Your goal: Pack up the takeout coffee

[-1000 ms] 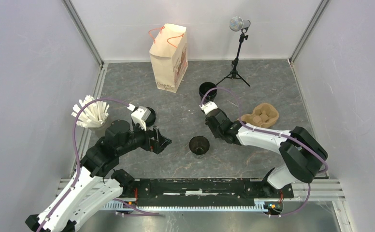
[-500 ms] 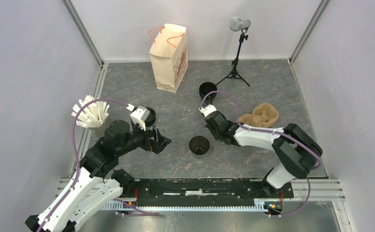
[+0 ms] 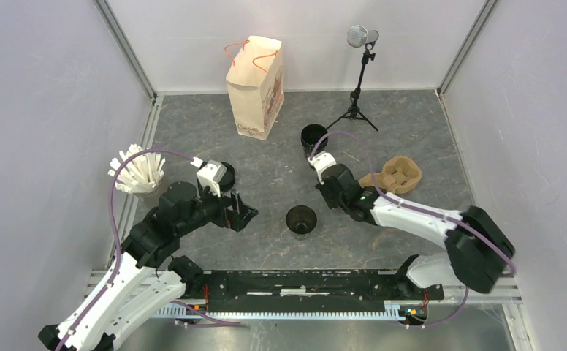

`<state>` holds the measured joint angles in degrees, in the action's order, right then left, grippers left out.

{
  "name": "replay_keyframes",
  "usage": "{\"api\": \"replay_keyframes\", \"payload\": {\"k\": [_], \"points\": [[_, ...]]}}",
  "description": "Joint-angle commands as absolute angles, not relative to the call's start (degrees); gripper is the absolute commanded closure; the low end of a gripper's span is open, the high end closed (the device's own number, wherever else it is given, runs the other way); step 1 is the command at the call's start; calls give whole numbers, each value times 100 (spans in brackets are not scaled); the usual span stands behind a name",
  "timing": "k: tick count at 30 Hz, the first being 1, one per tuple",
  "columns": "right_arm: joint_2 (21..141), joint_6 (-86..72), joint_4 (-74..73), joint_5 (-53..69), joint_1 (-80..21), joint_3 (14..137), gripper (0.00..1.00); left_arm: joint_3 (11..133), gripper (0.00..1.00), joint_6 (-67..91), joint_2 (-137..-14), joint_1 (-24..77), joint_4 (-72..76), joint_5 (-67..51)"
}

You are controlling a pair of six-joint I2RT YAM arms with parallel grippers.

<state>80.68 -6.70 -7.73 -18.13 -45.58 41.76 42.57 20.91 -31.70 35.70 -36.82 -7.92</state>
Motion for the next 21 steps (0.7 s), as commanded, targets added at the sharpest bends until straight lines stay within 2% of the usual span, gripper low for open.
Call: {"api": "replay_keyframes", "payload": {"k": [1,7,12,18,21], "points": [[7074,-647,-959,-1217,-4540,4276,100,4360,1,1564,-3344,3543,-3282,-1273],[5838,-825,-1063,411,-4534,4327,100,4668,5,670,-3496,3542,-2434,-2932],[4902,-1451,-321,2005,-4539,3999,100,4606,5,156,-3485,3545,-1515,-3639],[4662,-1639,-210,3915,-4543,3941,100,4622,1,-1528,-3445,3542,-1334,-5030],[4655,-1725,-115,4313,-4544,3797,100,4771,2,-2226,-3597,3546,-1441,-5518]]}}
